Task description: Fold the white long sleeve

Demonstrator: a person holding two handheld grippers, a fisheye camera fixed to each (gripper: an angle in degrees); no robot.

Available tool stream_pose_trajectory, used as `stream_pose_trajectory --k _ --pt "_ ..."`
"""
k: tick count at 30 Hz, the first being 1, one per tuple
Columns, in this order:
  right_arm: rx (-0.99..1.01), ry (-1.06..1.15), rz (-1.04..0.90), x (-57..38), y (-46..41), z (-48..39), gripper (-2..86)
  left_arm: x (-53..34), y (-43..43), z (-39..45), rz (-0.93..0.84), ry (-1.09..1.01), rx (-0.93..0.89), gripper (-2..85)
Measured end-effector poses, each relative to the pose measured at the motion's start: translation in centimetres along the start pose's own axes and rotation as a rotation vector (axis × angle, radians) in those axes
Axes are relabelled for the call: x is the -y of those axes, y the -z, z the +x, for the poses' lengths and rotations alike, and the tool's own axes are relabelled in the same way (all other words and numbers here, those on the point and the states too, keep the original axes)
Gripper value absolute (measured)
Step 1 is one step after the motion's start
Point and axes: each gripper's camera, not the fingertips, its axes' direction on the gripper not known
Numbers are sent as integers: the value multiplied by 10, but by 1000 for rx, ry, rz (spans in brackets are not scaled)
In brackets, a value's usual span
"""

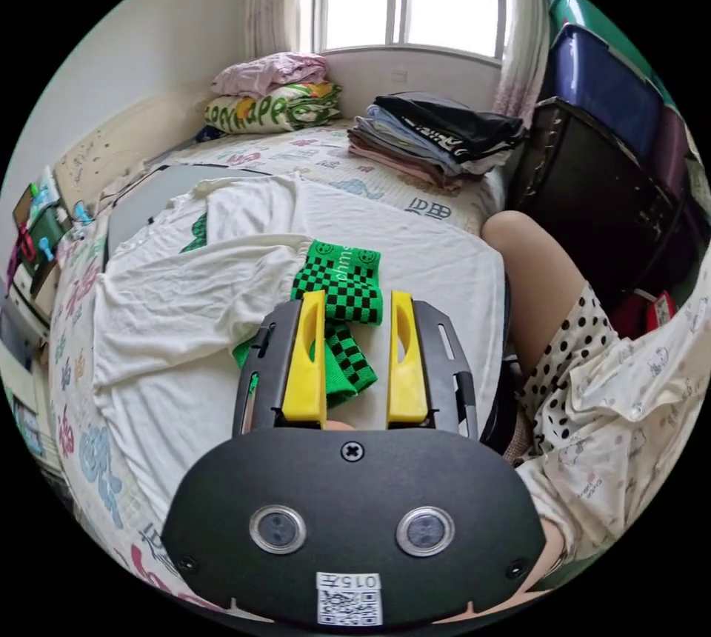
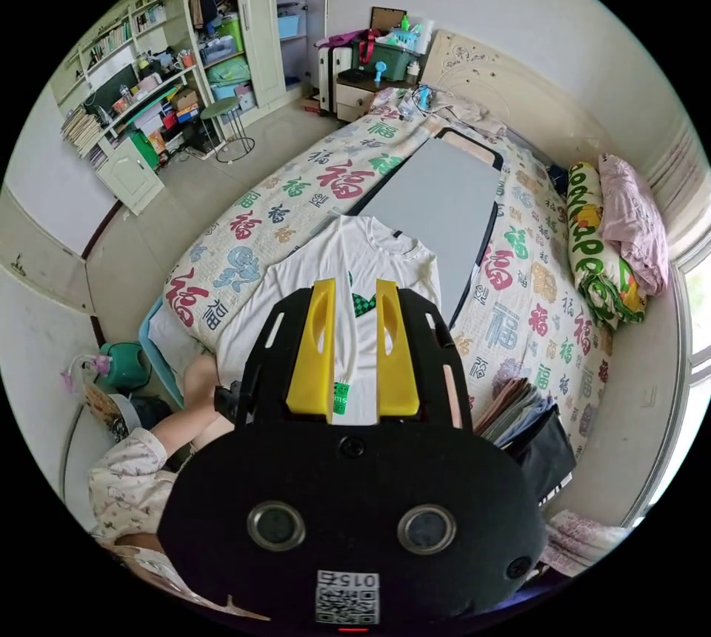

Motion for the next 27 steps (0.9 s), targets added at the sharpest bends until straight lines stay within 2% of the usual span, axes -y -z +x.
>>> stream_pose_trajectory --k 2,8,12,15,19,23,27 --pt "60 39 -12 -33 -12 15 90 -6 22 18 5 79 106 120" --pt "230 91 -84 -161 -107 59 103 -20 50 47 27 216 153 113" --pt "368 -28 -159 -230 -177 100 107 -26 43 50 -23 310 143 114" --pt "541 -169 -165 -271 -208 135 101 -25 38 60 -57 326 172 112" --pt "670 -309 -31 -292 -184 165 81 -20 31 70 -64 335 190 91" --pt "591 -215 -94 -270 -140 164 57 -13 36 80 -1 340 137 22" --pt "550 -191 -95 -255 -94 176 30 -9 27 87 -21 293 145 7"
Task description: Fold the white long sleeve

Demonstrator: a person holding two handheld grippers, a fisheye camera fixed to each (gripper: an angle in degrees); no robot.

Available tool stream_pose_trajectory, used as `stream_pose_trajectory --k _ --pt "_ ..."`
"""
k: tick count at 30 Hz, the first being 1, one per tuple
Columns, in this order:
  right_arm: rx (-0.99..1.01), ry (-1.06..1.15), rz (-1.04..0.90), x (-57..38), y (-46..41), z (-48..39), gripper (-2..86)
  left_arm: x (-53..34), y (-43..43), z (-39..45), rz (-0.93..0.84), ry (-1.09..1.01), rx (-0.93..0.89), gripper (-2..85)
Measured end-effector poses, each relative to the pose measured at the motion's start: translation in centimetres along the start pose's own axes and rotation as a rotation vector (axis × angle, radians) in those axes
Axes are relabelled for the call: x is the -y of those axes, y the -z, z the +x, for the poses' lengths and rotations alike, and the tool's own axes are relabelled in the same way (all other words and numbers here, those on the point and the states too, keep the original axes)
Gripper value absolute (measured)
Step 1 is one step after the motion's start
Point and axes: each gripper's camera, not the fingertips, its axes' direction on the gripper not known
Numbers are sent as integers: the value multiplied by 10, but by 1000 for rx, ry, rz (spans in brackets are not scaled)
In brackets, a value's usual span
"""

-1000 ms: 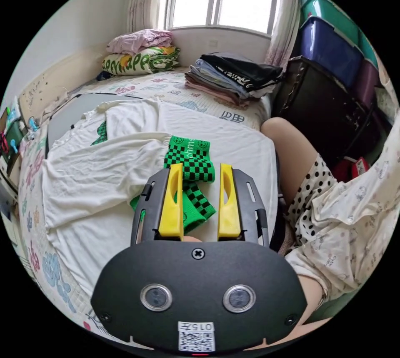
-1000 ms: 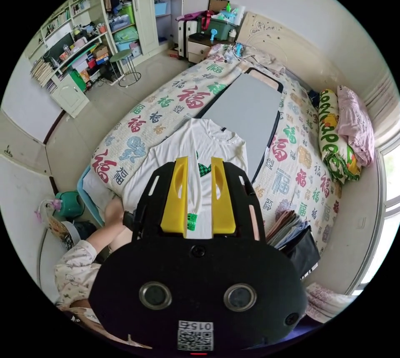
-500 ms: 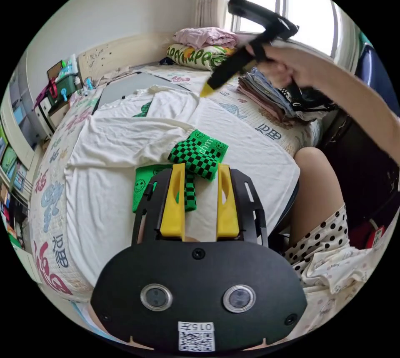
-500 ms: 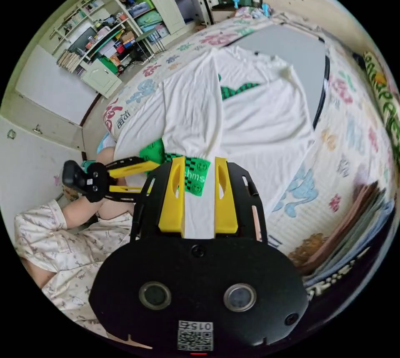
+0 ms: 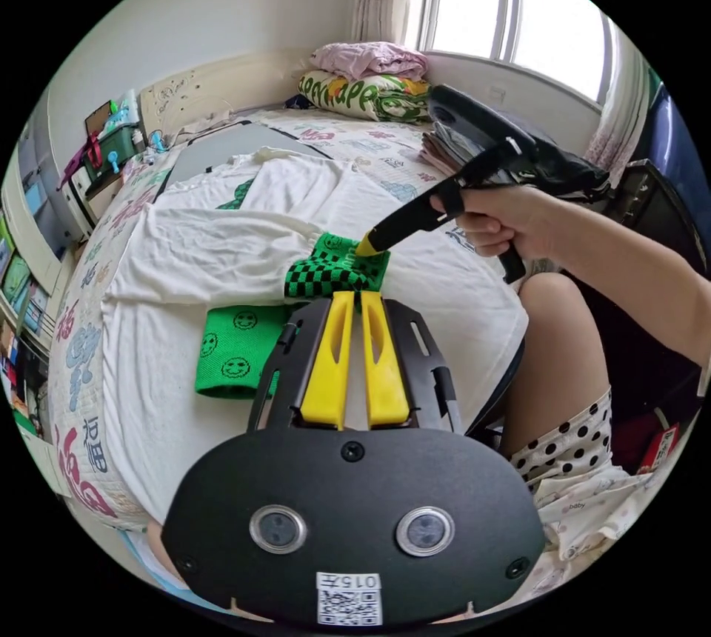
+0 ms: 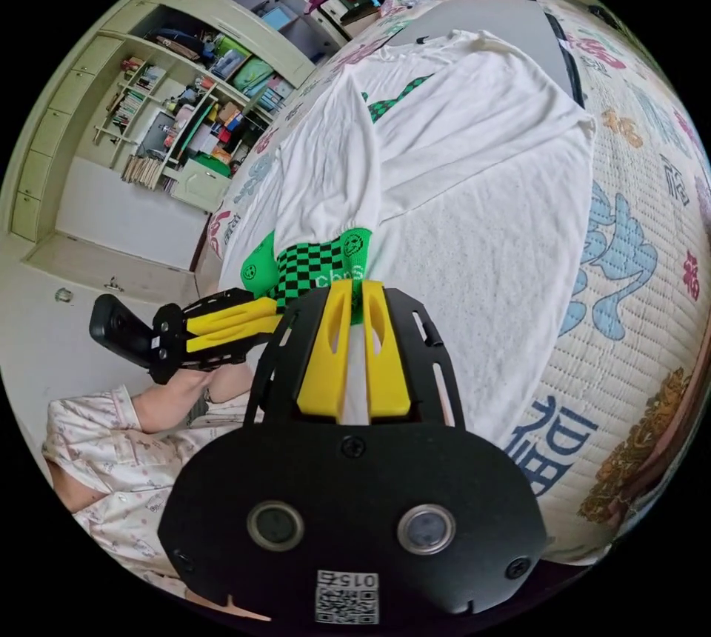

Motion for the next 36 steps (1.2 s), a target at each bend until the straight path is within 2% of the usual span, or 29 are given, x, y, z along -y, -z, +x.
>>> stream_pose_trajectory --k 5,8,11,14,23,26,31,36 --pt "-32 -5 -22 9 41 -9 29 -9 -20 -7 -17 38 -60 19" --pt "-55 -25 -26 9 58 -13 53 -21 -18 -9 -34 -53 -82 48" --pt "-105 -29 72 7 98 -17 68 -39 12 -38 75 -65 -139 51" --pt "-82 -59 149 20 125 -17 76 -29 19 -68 106 -32 -117 53" --pt "41 -118 126 81 105 -45 73 12 -73 -83 -45 -85 -91 78" --pt "-86 -65 107 88 100 -62 51 3 -89 -85 -47 -85 -91 77" --pt "-118 -51 91 97 106 -71 30 0 -110 -88 -74 -126 -89 67" --pt "-100 -27 44 112 111 -78 47 -5 -127 -100 -83 -143 -133 67"
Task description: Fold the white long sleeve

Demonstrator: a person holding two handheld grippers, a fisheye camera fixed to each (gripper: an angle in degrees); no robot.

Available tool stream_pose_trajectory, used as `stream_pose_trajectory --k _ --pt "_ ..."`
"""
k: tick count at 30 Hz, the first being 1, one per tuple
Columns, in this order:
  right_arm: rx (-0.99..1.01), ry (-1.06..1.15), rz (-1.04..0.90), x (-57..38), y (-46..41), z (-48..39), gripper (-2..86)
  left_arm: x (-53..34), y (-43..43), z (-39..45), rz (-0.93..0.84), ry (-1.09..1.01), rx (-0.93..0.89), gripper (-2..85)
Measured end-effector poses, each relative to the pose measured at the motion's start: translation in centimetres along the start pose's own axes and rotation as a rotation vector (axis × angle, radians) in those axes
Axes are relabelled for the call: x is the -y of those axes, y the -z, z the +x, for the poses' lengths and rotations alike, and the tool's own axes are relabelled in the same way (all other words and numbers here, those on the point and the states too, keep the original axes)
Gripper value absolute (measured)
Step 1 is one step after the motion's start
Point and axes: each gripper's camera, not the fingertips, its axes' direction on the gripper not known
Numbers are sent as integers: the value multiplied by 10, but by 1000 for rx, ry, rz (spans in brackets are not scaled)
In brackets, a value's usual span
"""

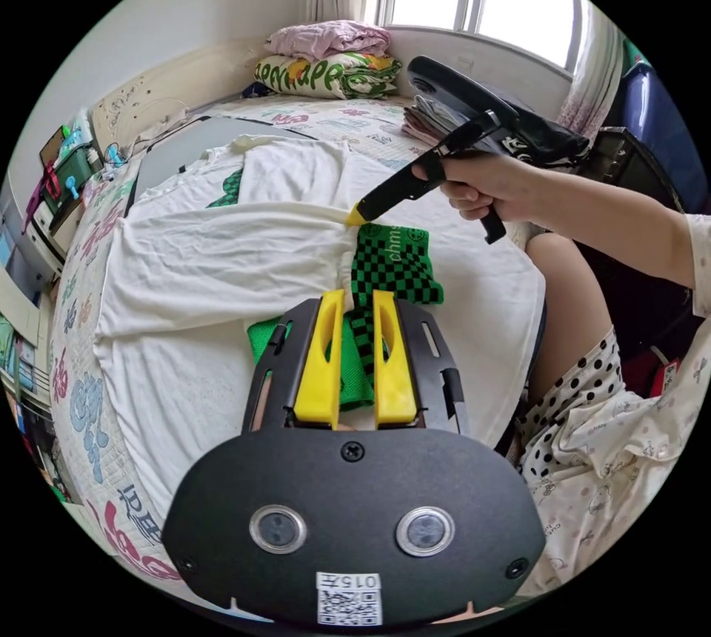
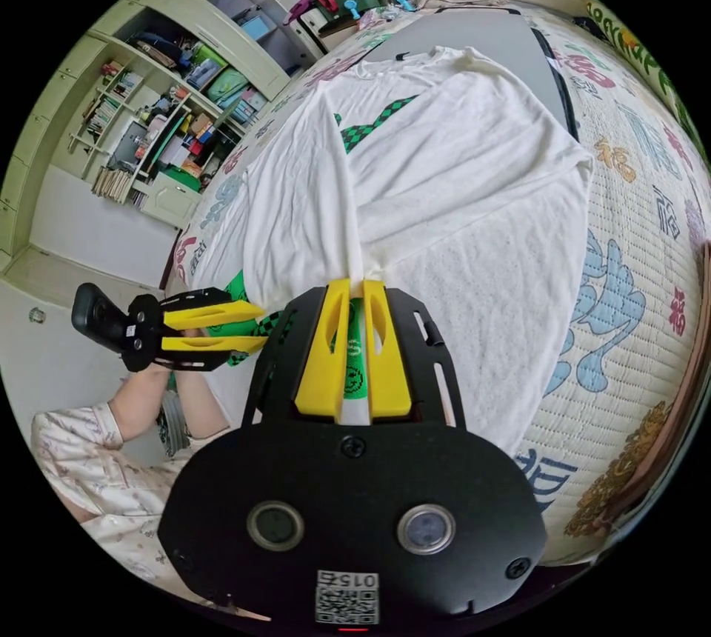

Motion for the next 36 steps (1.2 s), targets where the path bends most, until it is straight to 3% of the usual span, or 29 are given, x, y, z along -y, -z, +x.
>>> stream_pose_trajectory --k 3,6,10,20,25,30,36 --pt "51 24 2 6 25 6 61 -8 11 -33 -14 -6 -139 73" --pt "14 60 80 16 65 17 65 -21 46 -93 86 42 -211 72" --pt "-83 21 186 71 97 45 81 -14 77 -210 221 191 -20 61" --pt "-142 -94 247 281 36 82 125 85 -28 -431 107 425 185 113" --pt "-228 -109 217 345 -13 94 144 96 -83 -488 54 525 228 127" --pt "-352 -109 151 376 -57 104 153 91 -121 -524 26 586 130 118" --pt "-405 -131 136 373 -68 122 41 99 -132 -521 4 531 112 21"
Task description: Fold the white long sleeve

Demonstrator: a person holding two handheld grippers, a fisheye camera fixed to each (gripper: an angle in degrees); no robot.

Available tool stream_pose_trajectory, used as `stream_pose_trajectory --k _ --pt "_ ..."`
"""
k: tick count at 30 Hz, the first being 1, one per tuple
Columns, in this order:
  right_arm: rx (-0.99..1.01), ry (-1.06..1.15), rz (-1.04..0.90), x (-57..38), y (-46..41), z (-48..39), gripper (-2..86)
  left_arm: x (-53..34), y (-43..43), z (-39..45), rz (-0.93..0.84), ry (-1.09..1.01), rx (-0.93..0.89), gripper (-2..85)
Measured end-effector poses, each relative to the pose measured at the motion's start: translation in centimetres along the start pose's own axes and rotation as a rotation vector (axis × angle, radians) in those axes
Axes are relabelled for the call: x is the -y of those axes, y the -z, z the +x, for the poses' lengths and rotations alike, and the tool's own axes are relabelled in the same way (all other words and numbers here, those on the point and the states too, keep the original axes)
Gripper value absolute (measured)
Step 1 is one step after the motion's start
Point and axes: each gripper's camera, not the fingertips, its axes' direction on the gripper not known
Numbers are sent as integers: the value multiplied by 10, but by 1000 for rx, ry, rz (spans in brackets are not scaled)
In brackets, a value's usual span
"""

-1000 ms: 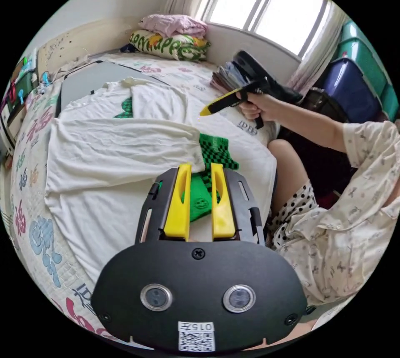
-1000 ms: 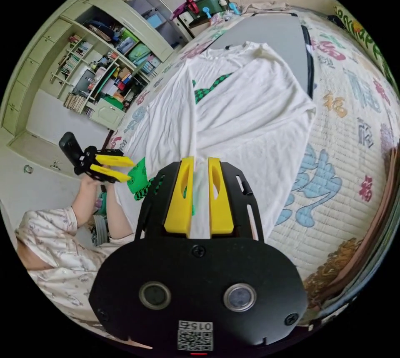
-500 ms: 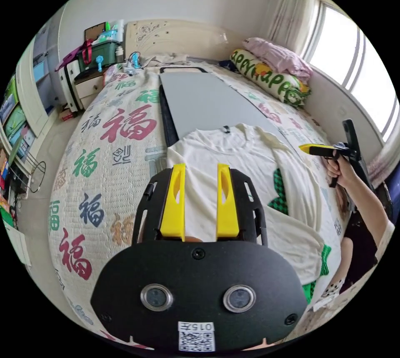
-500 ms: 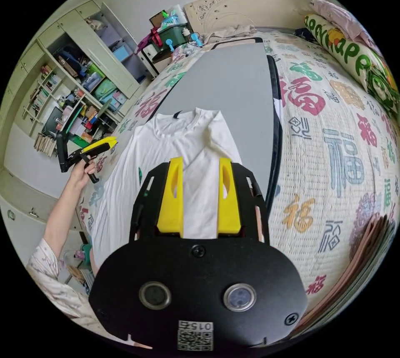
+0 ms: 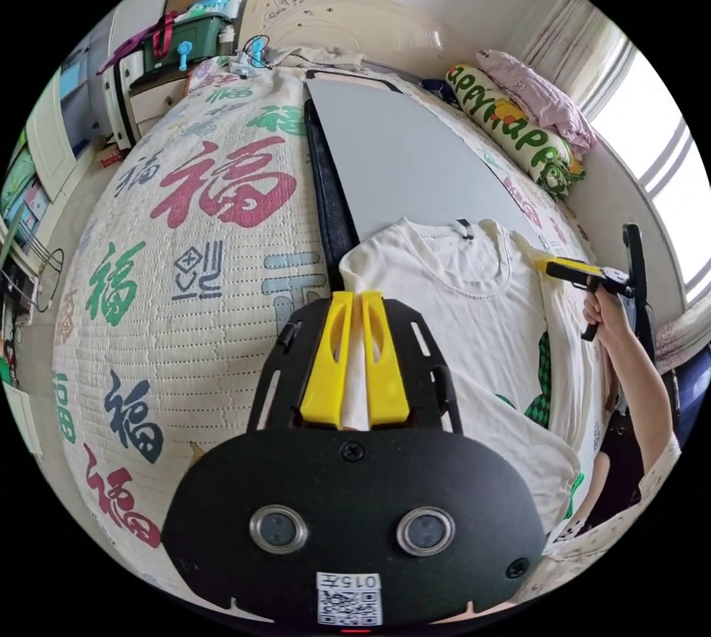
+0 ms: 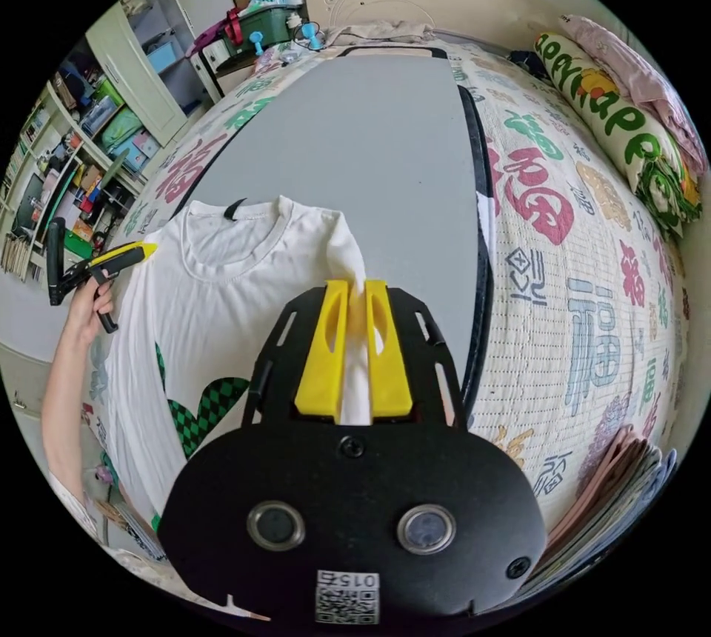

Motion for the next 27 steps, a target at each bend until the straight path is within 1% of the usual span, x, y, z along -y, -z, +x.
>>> stream_pose_trajectory --k 4,9,11,12,14,15,16,17,18,20,21,23,25,27 --pt "70 18 86 -28 37 14 13 -3 36 29 87 -90 48 5" --pt "136 128 204 -106 122 26 7 -42 126 72 244 -213 1 3" --pt "193 195 258 -171 175 30 6 -88 183 98 317 -303 -42 4" --pt "202 217 273 -192 189 31 6 -103 198 105 336 -323 -52 4" --pt "218 284 312 -280 237 36 6 -172 249 132 383 -406 -85 5" --pt "226 303 319 -305 247 38 6 -192 259 138 391 -423 -101 6" --pt "253 344 324 -356 262 41 7 -234 275 149 393 -460 -148 6" --pt "294 385 297 -408 269 45 7 -276 284 159 375 -496 -207 6" --pt "316 398 272 -433 270 48 8 -297 285 164 361 -513 -232 7" --pt "406 378 152 -528 251 66 10 -374 272 183 259 -557 -298 8" --pt "425 357 113 -547 242 71 11 -389 264 187 222 -548 -301 8" --pt "448 264 -4 -610 200 91 18 -430 231 207 39 -522 -294 11" --pt "440 215 -75 -640 175 102 28 -445 213 221 -54 -500 -258 14" --pt "420 179 -74 -660 170 112 42 -450 211 235 -79 -482 -221 20"
